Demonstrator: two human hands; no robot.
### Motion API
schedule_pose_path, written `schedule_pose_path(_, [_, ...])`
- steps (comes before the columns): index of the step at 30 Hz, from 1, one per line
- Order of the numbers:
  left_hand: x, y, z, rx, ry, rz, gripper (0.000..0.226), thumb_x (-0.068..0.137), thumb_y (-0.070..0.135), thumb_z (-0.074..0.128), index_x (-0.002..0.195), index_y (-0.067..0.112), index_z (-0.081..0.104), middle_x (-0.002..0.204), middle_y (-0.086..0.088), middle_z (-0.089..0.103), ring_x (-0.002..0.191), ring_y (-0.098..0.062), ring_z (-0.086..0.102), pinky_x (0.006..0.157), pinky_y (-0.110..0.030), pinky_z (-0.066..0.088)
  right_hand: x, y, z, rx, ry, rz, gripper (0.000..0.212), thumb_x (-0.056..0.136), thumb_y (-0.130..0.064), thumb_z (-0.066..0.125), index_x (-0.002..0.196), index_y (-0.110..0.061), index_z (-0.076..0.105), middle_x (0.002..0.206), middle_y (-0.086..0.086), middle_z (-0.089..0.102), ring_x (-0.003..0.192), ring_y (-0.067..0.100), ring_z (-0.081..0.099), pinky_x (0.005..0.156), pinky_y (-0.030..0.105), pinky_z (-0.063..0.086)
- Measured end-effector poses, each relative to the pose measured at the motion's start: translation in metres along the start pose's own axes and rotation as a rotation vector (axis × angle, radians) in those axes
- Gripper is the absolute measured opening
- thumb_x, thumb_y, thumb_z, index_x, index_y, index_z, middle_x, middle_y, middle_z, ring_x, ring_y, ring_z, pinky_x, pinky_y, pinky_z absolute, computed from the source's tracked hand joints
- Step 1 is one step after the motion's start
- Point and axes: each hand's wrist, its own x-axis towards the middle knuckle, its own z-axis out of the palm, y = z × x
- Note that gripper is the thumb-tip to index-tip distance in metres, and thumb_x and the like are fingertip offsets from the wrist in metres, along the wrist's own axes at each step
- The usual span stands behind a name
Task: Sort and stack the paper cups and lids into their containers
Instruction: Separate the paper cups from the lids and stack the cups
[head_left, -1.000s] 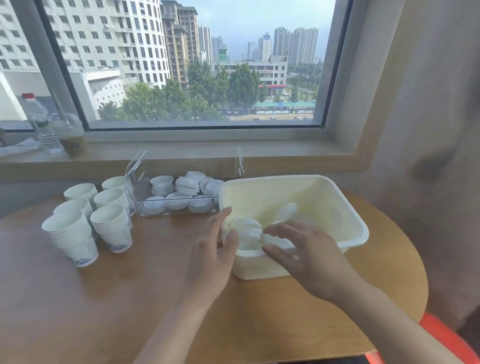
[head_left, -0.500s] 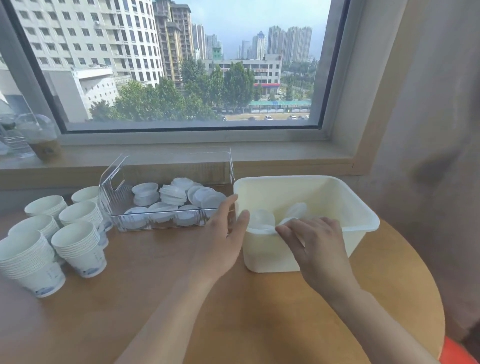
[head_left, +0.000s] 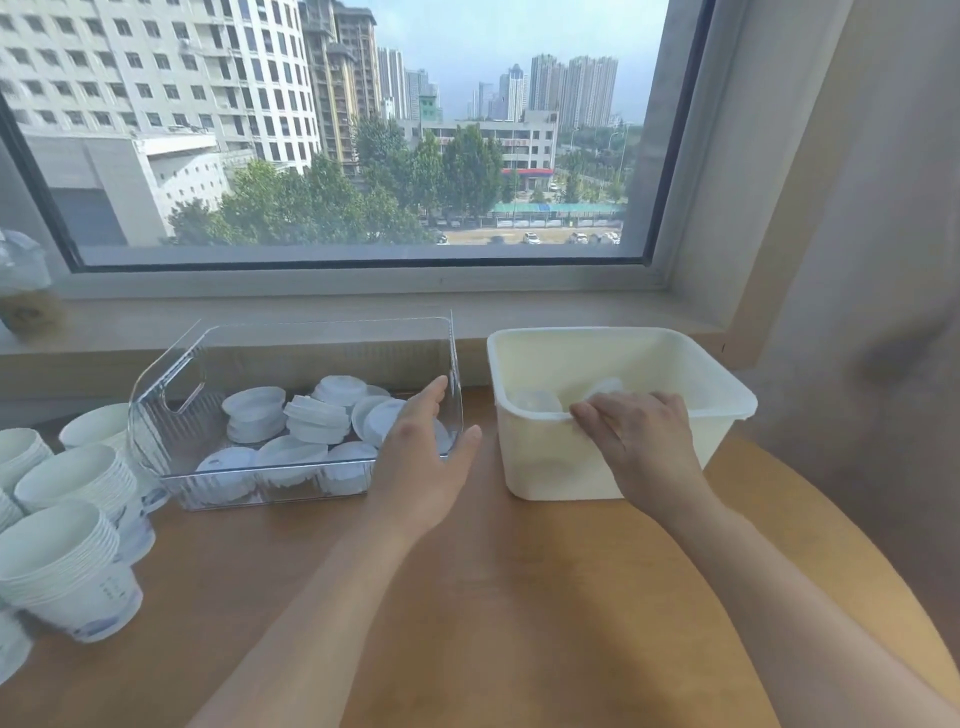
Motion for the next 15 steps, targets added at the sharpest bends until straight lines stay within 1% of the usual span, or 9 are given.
schedule_pose_path(3, [0.020,-0.003,0.008,0.023,-0.012,0.006,0.073,0.101,0.032,0.070,0.164,0.019,0.035,0.163,0.003,0.046,0.148,-0.014,0.044,0.121,-0.043,0.041,0.019,0.005,0.012,-0.015,-0.001,-0.011,0.055,0.101,-0.062,0.025,0.075,-0.028,0.059,0.071,-0.004,0.062,0.077,0.021,0.058,0.086,0.040,0.034])
schedule_pose_path(6, [0.033,-0.004,0.015,0.031,-0.002,0.010,0.069,0.102,0.027,0.070,0.163,0.020,0.037,0.160,0.004,0.049,0.139,-0.010,0.052,0.114,-0.040,0.048,0.035,0.012,0.023,-0.023,-0.012,-0.015,0.053,0.107,-0.058,0.032,0.076,-0.028,0.062,0.074,-0.004,0.065,0.081,0.022,0.060,0.090,0.043,0.036])
schedule_pose_path(9, [0.040,-0.006,0.020,0.026,0.041,0.010,0.062,0.103,0.017,0.066,0.160,0.021,0.043,0.153,0.006,0.056,0.127,-0.004,0.058,0.103,-0.030,0.052,0.047,0.017,0.031,-0.016,-0.023,-0.007,0.057,0.107,-0.059,0.030,0.078,-0.024,0.065,0.073,-0.004,0.064,0.081,0.020,0.060,0.094,0.043,0.035])
schedule_pose_path(10, [0.041,-0.007,0.020,0.023,0.052,0.011,0.059,0.103,0.015,0.065,0.159,0.022,0.044,0.151,0.006,0.057,0.124,-0.003,0.059,0.100,-0.028,0.052,0.050,0.018,0.033,-0.013,-0.026,-0.003,0.056,0.105,-0.058,0.030,0.078,-0.024,0.066,0.072,-0.004,0.063,0.081,0.020,0.060,0.094,0.043,0.035])
schedule_pose_path(12, [0.042,-0.008,0.023,0.021,0.063,0.018,0.058,0.104,0.014,0.063,0.158,0.022,0.046,0.149,0.008,0.059,0.122,-0.001,0.058,0.096,-0.025,0.052,0.055,0.019,0.037,-0.002,-0.024,-0.001,0.054,0.102,-0.057,0.030,0.078,-0.025,0.066,0.070,-0.005,0.062,0.078,0.019,0.058,0.095,0.042,0.035])
schedule_pose_path(15, [0.044,-0.008,0.027,0.023,0.065,0.028,0.058,0.104,0.015,0.063,0.158,0.024,0.046,0.147,0.010,0.059,0.117,0.004,0.055,0.088,-0.013,0.048,0.063,0.021,0.042,-0.003,-0.024,0.002,0.055,0.104,-0.058,0.030,0.079,-0.025,0.066,0.071,-0.005,0.062,0.078,0.018,0.057,0.095,0.042,0.035])
